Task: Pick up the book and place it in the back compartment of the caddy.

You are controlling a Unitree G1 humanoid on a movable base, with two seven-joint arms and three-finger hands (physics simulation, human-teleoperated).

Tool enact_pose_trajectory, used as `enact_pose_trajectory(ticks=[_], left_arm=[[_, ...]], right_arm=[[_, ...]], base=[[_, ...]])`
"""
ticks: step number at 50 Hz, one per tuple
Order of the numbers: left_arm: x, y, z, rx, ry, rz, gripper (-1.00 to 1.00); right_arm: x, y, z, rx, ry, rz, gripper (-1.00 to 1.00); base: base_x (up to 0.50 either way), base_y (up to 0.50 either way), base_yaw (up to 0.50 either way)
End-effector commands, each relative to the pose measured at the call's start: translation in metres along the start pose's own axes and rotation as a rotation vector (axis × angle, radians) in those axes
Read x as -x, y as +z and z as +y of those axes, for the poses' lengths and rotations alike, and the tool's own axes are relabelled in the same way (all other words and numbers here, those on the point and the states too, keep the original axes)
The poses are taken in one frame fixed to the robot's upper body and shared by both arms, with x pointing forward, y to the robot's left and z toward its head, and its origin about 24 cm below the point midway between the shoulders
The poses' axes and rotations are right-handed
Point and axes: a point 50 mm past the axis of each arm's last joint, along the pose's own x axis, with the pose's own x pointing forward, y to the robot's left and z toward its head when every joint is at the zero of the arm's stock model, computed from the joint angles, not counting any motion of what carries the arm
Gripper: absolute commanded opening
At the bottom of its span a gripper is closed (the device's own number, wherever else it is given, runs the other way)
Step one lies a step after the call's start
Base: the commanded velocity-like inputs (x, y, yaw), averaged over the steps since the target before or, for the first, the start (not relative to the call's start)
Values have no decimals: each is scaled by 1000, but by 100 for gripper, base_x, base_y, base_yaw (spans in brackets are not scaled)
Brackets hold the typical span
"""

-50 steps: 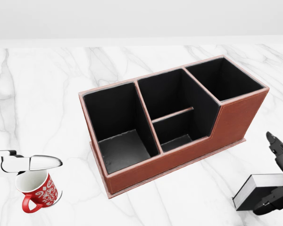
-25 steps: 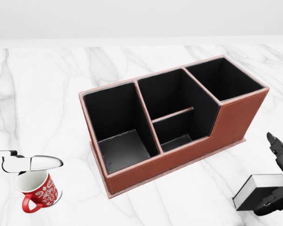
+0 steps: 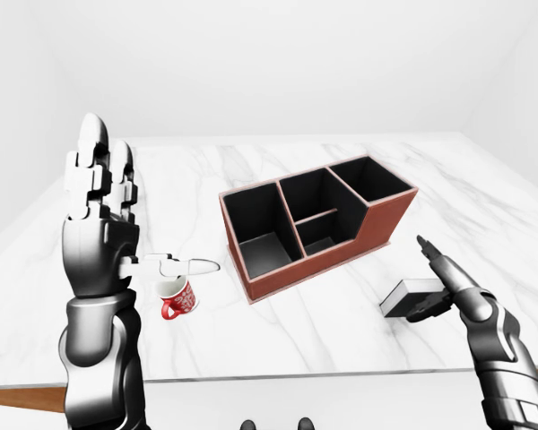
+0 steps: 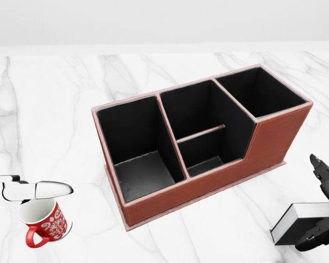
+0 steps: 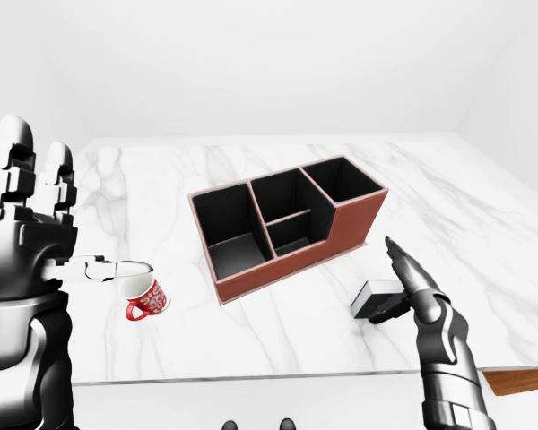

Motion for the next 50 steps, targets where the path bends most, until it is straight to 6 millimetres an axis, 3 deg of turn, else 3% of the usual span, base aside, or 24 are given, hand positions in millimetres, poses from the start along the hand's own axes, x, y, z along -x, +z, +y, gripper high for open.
enact_pose_trajectory(ticks=[1,3,4,5,6,30,50], left_arm=[[0,0,0,0,1,-1,100],[0,1,1,0,2,-2,100],[0,0,1,0,2,-2,100],[0,0,1,0,2,2,100],[0,0,1,0,2,0,100],[0,1,1,0,2,-4,100],[-1,2,1,1,4,-9,100]], right_arm=[[2,-6,4,16,18,28,100],[2,-6,5,18,24,29,7],[2,-6,5,18,23,29,-9],[2,-6,5,16,23,29,-88],[2,-6,5,17,23,29,-100],[8,9,-4,16,3,-9,-100],[36,62,-35,125,-38,-206,-100]], base=[[0,0,0],[0,0,0],[0,0,0],[0,0,0],[0,0,0],[0,0,0],[0,0,0]])
